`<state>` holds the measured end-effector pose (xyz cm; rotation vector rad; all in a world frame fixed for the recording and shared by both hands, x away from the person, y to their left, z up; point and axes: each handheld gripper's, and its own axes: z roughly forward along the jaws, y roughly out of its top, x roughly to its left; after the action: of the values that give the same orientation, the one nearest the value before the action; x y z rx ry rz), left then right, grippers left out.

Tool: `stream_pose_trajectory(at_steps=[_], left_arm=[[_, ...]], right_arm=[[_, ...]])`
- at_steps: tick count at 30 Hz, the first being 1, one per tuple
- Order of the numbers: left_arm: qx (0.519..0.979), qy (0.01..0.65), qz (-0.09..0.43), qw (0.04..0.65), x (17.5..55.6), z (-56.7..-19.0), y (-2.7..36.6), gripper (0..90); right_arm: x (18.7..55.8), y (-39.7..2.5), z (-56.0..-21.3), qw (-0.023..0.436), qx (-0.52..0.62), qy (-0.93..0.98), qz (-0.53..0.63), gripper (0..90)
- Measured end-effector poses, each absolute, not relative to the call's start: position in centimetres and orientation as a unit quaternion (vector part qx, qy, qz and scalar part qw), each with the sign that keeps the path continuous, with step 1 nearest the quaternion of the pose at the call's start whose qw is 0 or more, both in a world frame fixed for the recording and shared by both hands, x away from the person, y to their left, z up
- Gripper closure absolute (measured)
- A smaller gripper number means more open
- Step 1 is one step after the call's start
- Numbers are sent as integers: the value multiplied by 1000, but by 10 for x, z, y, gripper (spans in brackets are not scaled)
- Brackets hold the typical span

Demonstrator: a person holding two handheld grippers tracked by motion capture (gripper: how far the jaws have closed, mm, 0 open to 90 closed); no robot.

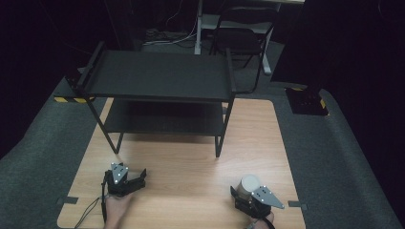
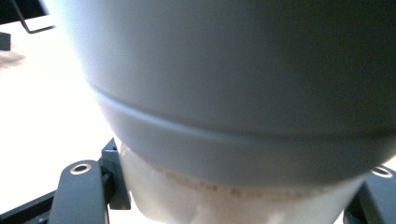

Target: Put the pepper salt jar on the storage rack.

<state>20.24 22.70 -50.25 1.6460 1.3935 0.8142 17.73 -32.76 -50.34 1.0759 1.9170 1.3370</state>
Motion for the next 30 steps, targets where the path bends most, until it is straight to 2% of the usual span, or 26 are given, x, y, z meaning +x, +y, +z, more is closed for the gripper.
stream_pose_trajectory(at_steps=[16, 22, 30], left_arm=[[652, 551, 325, 407, 202, -503, 226, 58], [650, 553, 327, 406, 202, -503, 226, 58], [650, 552, 327, 408, 201, -503, 227, 58]], right_arm=[[194, -314, -482, 265, 370, 731, 508, 289], [215, -290, -461, 246, 338, 750, 513, 289], [255, -240, -415, 234, 293, 762, 528, 289]])
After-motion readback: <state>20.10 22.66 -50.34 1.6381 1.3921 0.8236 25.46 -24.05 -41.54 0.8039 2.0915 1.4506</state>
